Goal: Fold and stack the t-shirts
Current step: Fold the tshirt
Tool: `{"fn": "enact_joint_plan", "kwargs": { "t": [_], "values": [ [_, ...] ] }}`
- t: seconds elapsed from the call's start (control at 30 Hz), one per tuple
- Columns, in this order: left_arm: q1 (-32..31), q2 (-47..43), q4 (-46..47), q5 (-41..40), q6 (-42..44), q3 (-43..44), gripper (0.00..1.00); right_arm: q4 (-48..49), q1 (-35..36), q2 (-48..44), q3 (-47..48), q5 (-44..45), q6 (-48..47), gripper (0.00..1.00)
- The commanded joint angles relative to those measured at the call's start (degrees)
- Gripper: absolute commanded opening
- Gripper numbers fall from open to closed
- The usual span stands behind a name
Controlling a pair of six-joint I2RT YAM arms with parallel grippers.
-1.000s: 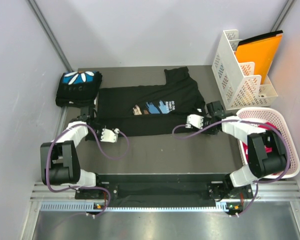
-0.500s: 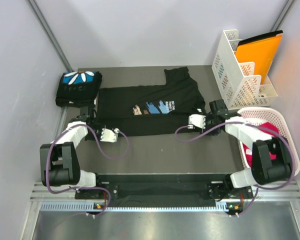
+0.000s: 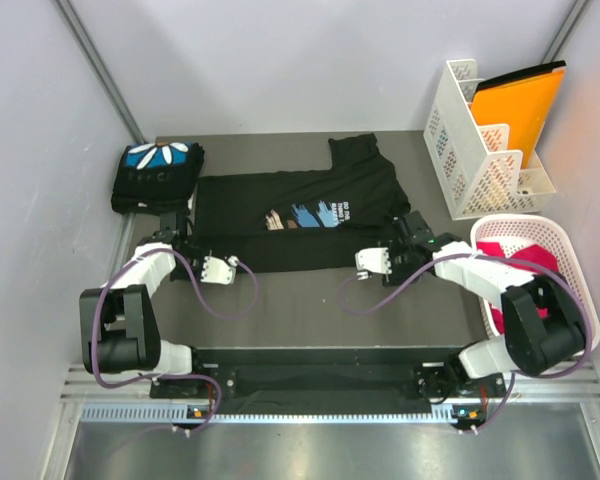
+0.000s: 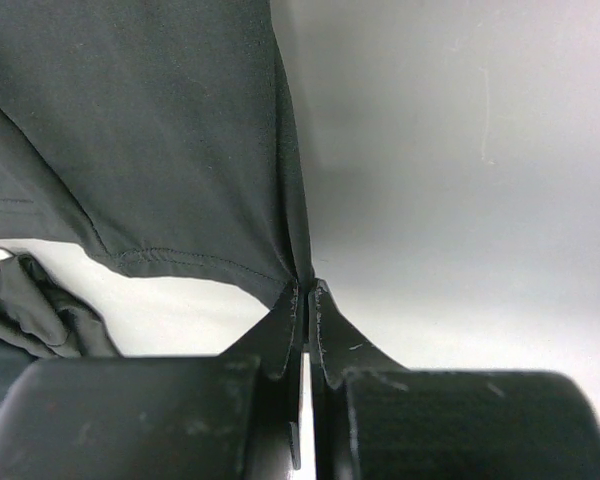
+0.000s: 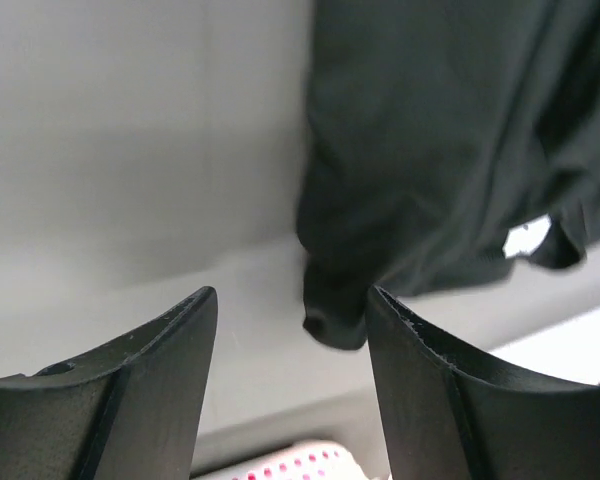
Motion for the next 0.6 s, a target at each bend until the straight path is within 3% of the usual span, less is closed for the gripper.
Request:
{"fn": "enact_joint_plan", "kwargs": {
  "t": [0.0, 0.43, 0.53, 0.57],
  "values": [
    [0.65, -1.39, -1.26, 1.75, 0.13, 1.96, 0.0, 5.06, 3.03, 2.45, 0.0, 0.35, 1.92, 0.61],
    [0.57, -2.09, 0.68, 2.9, -0.83, -0.06, 0.0, 12.62, 4.27, 11.32, 2.99, 2.46, 0.79, 0.57],
    [0.57, -2.09, 0.77, 2.9, -1.36, -0.07, 0.0, 12.72, 4.27, 13.08, 4.13, 3.86, 0.43, 0.5],
    [0.57, -2.0, 0.85, 2.81, -1.45, 0.02, 0.0, 12.72, 4.36, 13.44, 4.31, 3.95, 0.34, 0.4]
  ]
}}
